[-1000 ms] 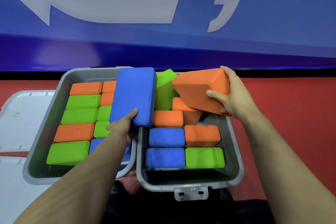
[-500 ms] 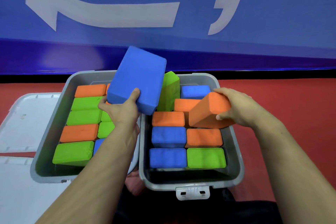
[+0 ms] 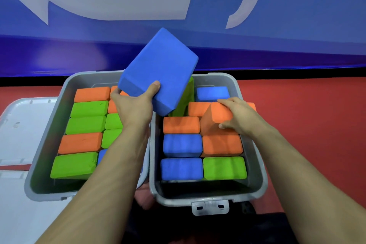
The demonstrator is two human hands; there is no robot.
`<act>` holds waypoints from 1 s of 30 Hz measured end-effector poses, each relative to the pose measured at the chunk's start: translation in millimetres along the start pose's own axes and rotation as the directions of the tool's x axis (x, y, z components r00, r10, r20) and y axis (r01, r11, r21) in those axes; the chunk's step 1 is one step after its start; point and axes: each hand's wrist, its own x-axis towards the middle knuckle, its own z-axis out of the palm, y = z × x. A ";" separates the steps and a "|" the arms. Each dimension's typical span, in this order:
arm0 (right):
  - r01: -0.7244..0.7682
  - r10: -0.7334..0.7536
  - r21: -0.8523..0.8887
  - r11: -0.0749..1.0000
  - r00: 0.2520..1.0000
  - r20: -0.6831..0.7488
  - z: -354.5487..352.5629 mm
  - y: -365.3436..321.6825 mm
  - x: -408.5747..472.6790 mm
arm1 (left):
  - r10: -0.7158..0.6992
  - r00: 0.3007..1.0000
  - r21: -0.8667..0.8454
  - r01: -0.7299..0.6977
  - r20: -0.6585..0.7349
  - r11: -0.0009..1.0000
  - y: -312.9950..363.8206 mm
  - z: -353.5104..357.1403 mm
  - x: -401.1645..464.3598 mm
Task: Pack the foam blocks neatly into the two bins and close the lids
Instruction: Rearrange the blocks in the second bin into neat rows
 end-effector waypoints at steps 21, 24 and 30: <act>-0.150 0.143 0.086 0.985 0.986 0.088 114.4 34.2 57.3 | -0.159 0.983 -0.102 0.168 0.089 0.981 7.0 7.7 16.6; -0.146 0.147 0.056 0.988 0.989 -0.013 110.0 34.8 66.3 | -0.150 0.986 -0.106 0.157 0.072 0.982 8.9 4.6 18.0; -0.013 0.008 -0.054 0.998 0.996 -0.092 86.9 21.6 110.1 | -0.094 0.995 -0.100 0.096 0.028 0.990 5.9 -6.8 31.1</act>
